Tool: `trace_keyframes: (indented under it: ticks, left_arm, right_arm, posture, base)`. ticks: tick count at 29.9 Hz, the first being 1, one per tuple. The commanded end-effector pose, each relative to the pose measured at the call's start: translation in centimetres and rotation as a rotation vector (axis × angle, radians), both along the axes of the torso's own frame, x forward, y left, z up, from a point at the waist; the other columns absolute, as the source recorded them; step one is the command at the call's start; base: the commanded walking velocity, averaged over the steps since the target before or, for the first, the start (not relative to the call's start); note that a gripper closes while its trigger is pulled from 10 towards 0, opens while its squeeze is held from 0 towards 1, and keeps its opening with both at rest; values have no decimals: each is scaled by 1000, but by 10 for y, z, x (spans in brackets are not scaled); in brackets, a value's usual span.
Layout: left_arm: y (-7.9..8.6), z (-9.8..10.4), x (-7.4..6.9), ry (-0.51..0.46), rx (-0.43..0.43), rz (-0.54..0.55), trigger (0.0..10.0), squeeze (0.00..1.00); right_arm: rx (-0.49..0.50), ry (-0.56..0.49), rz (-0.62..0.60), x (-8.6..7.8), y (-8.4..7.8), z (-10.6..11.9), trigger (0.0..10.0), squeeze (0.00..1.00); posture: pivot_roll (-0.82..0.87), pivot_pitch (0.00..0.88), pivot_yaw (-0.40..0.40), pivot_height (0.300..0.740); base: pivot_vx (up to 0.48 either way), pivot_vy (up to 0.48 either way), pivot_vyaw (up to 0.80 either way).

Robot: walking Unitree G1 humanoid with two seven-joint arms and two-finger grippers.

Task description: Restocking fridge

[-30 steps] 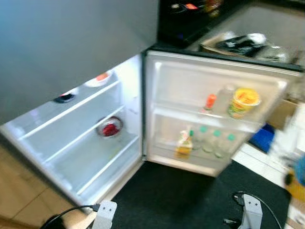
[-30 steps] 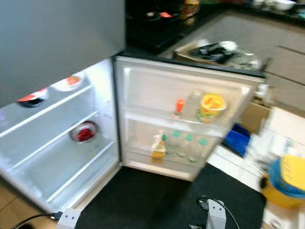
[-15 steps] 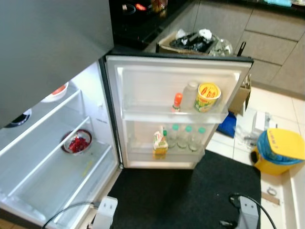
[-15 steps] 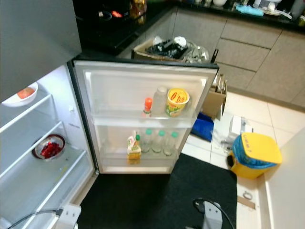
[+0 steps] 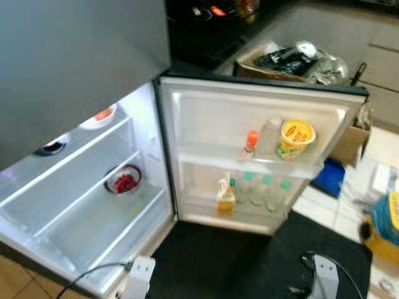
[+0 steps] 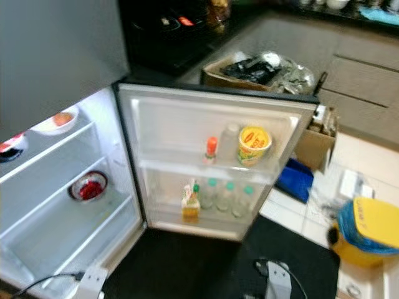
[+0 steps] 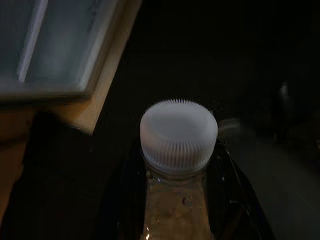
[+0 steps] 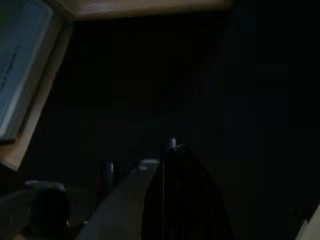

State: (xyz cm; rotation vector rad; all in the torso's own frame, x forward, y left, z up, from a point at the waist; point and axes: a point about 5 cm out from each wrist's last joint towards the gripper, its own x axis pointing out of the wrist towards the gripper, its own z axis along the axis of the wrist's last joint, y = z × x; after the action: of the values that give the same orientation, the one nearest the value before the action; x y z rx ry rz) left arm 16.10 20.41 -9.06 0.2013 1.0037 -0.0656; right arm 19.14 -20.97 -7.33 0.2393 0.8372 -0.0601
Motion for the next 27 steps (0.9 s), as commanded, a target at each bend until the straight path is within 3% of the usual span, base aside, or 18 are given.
trace_keyframes:
  ticks: [1,6,14,17,27]
  left_arm:
    - [1,-3,-7,24,2,9,10000,0]
    - [0,-3,-6,23,-2,6,10000,0]
    - [0,-3,-6,24,-12,23,10000,0]
    - [4,-3,-7,29,27,48,10000,0]
    - [3,-2,-5,18,-20,93,10000,0]
  right_arm:
    - [-6,52,5,-14,-1,-7,10000,0]
    - [-4,53,10,-14,-1,-7,10000,0]
    - [0,52,19,-14,2,-8,10000,0]
    - [-1,56,28,-14,3,-8,10000,0]
    - [-3,58,38,-14,3,-8,10000,0]
  posture:
    - [-81,103,-15,740]
    - [-83,105,-17,740]
    - [-83,105,-14,740]
    - [-83,105,-14,740]
    - [-83,100,-19,740]
  base:
    - [0,0,0]
    - [0,0,0]
    - [0,-391,0]
    - [0,0,0]
    - [0,0,0]
